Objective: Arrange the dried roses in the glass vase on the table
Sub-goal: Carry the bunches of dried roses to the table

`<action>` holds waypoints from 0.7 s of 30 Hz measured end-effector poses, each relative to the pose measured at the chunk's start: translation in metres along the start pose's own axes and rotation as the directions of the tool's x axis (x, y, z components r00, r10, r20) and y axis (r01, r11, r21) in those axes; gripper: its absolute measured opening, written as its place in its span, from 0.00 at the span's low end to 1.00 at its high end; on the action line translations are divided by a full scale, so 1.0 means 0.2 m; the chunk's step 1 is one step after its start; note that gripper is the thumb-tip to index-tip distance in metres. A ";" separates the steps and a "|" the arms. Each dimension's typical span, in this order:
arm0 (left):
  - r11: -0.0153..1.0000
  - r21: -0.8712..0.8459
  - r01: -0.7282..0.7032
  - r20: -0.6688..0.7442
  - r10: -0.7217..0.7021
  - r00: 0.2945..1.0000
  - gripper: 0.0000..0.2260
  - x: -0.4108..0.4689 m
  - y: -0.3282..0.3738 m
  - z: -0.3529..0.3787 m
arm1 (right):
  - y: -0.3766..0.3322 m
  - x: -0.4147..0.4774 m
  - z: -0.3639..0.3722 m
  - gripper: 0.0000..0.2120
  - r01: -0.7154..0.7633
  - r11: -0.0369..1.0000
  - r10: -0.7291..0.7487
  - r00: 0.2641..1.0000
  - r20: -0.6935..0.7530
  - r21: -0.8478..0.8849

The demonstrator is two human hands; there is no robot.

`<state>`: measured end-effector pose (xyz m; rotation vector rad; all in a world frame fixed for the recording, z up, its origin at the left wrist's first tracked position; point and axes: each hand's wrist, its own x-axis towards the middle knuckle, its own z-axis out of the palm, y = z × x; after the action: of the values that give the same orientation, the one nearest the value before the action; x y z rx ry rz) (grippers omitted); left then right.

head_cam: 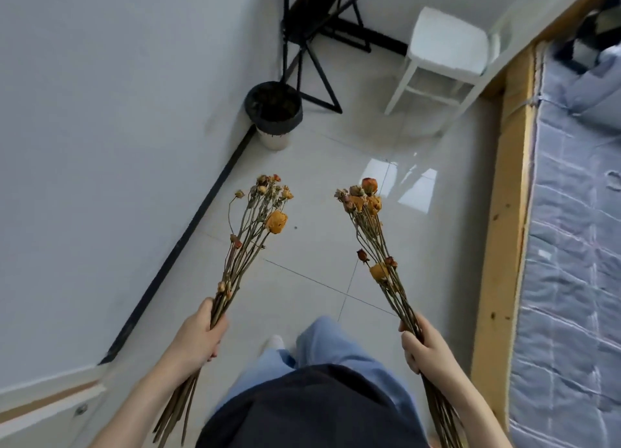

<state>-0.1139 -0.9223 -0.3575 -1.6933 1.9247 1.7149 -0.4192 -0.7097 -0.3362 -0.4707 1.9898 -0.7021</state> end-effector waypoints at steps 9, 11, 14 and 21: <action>0.998 0.048 0.028 0.073 -0.032 0.997 0.04 0.54 0.45 -0.03 | -0.24 0.49 -0.26 0.03 -0.036 0.997 0.039 0.998 -0.042 0.070; 0.998 0.049 0.038 0.064 -0.041 0.997 0.04 0.67 0.58 -0.02 | -0.31 0.63 -0.35 0.03 -0.036 0.997 0.039 0.998 -0.039 0.071; 0.998 0.057 0.039 0.051 -0.042 0.998 0.03 0.85 0.80 0.01 | -0.43 0.84 -0.51 0.02 -0.036 0.996 0.039 0.999 -0.038 0.083; 0.996 0.091 -0.011 0.056 0.005 0.998 0.02 1.23 1.31 0.04 | -0.67 1.20 -0.83 0.03 -0.051 0.992 0.056 0.997 -0.043 0.112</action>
<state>-0.4032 -1.1356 -0.3457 -1.5923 1.9564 1.6313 -0.6756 -0.9039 -0.3416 -0.3366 1.9874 -0.7916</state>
